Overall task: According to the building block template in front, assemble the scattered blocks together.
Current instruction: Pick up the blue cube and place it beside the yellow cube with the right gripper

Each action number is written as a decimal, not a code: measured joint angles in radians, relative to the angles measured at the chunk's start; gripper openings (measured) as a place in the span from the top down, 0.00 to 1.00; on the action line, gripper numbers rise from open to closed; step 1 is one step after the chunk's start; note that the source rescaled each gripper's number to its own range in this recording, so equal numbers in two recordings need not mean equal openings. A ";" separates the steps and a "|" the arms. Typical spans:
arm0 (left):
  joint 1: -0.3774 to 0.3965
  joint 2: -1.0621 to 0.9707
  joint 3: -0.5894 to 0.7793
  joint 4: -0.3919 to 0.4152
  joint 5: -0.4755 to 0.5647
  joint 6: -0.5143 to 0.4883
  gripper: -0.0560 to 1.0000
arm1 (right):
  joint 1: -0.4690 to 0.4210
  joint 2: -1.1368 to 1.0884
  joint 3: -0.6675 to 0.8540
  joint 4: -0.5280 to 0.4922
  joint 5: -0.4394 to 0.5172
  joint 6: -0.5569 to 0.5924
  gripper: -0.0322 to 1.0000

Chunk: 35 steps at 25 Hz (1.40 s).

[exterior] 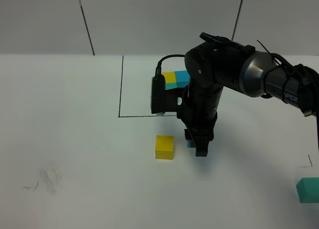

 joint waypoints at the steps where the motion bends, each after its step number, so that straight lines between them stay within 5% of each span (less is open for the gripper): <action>1: 0.000 0.000 0.000 0.000 0.000 0.000 0.31 | 0.000 0.000 -0.001 0.000 -0.010 -0.003 0.97; 35: 0.000 0.000 0.000 0.000 0.000 0.000 0.31 | 0.020 0.084 -0.002 0.053 -0.109 -0.069 0.97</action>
